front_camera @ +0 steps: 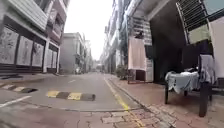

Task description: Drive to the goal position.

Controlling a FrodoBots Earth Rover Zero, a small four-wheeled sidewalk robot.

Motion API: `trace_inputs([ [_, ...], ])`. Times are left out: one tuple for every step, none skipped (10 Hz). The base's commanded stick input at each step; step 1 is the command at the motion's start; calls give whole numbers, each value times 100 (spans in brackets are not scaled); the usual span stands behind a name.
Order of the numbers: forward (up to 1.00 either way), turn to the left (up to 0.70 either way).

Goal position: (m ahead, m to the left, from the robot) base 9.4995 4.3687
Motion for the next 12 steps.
trace_inputs([
  [50,0],
  [49,0],
  [47,0],
  [47,0],
  [49,0],
  [50,0],
  [50,0],
  [50,0],
  [50,0],
  [50,0],
  [50,0],
  [50,0],
])
